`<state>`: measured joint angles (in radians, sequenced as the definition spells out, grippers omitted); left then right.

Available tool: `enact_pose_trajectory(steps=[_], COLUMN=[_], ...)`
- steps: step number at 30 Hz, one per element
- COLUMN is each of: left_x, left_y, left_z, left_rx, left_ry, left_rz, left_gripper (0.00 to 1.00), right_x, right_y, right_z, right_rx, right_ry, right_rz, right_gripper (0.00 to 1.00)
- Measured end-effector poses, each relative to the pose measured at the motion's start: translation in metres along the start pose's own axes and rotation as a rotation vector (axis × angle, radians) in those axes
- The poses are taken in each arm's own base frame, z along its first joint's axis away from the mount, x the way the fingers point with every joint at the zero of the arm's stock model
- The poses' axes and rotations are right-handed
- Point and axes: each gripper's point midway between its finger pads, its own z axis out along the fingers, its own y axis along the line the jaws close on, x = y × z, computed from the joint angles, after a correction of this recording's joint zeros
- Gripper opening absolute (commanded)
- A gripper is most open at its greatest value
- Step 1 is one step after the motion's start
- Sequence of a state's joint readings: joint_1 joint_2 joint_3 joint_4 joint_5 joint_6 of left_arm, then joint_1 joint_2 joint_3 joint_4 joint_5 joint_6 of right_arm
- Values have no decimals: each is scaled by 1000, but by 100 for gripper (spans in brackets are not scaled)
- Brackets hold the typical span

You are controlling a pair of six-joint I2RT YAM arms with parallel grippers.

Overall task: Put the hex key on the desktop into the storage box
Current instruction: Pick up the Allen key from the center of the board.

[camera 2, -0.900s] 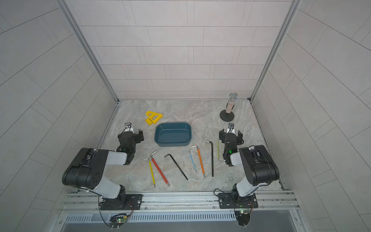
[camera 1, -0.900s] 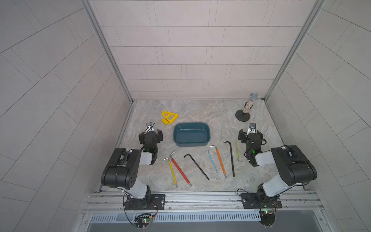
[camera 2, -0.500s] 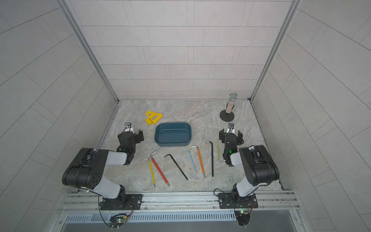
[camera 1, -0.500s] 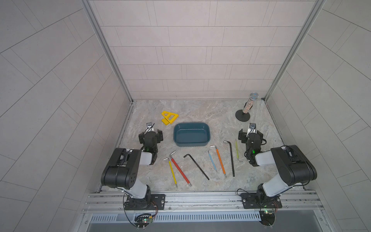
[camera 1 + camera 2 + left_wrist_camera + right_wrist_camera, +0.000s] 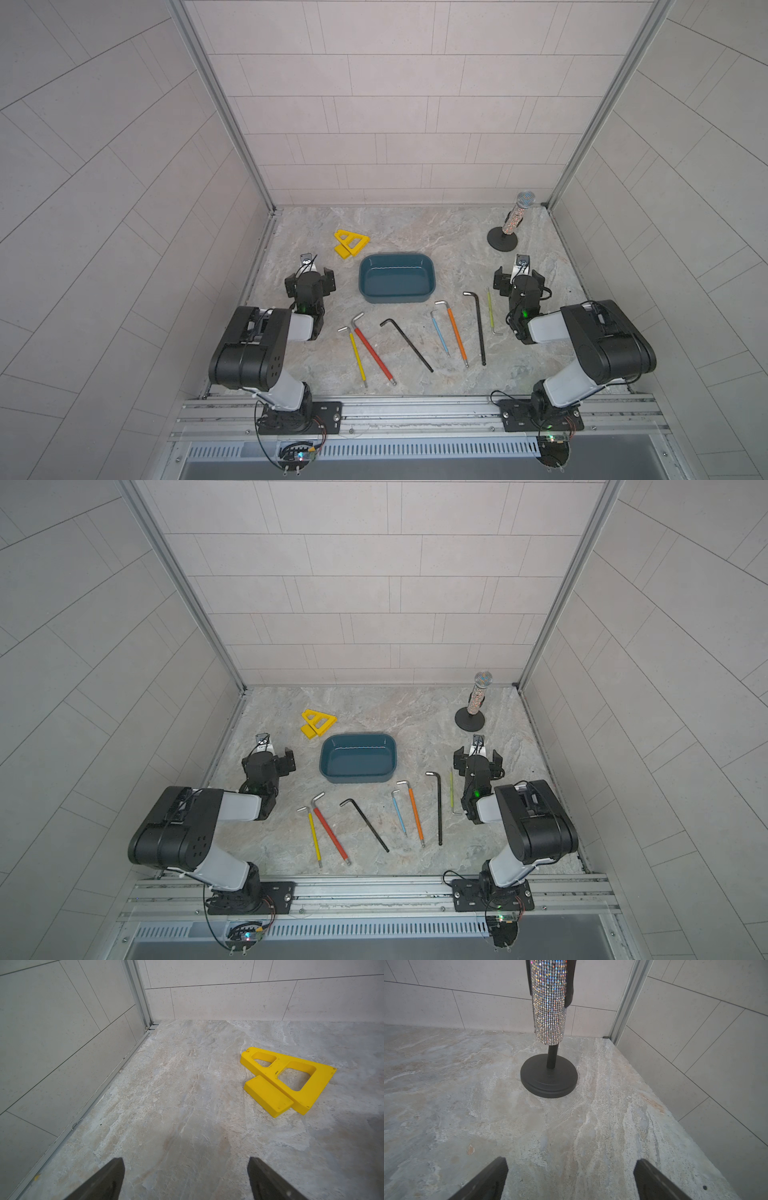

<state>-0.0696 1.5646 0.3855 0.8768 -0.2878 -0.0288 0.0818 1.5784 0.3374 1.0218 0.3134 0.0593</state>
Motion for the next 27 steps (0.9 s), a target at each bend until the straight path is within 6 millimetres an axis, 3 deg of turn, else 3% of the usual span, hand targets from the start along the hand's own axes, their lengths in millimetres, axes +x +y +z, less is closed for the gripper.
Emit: enact_pose_trajectory(steps=[4,8,12,15,20,22,27], left_x=[-1,-7,-42,-64,-75,-78,-95], left_y=[2,16,34,43,50,51,47], left_z=[0,-9,-34,-48,-59,-62,-74], left_rx=[-12,-82,-169,-213,-236,-238,-202], left_ry=[-7,-22,-100,-137,-108,-69,4], left_rz=[-8,-34,-88,-165,-319,-365,-468], left_gripper=[100,100,100,100,100,100,100], right_x=[2,4,4,-12,-75,-79,-68], right_y=[-3,-6,-8,-10,-21,-28,-31], right_z=[1,3,4,5,2,-5,-23], right_rx=[5,13,25,56,123,147,116], right_ry=[12,22,39,61,4,13,114], right_rz=[2,5,-1,-14,20,34,52], right_gripper=[100,100,100,100,100,100,100])
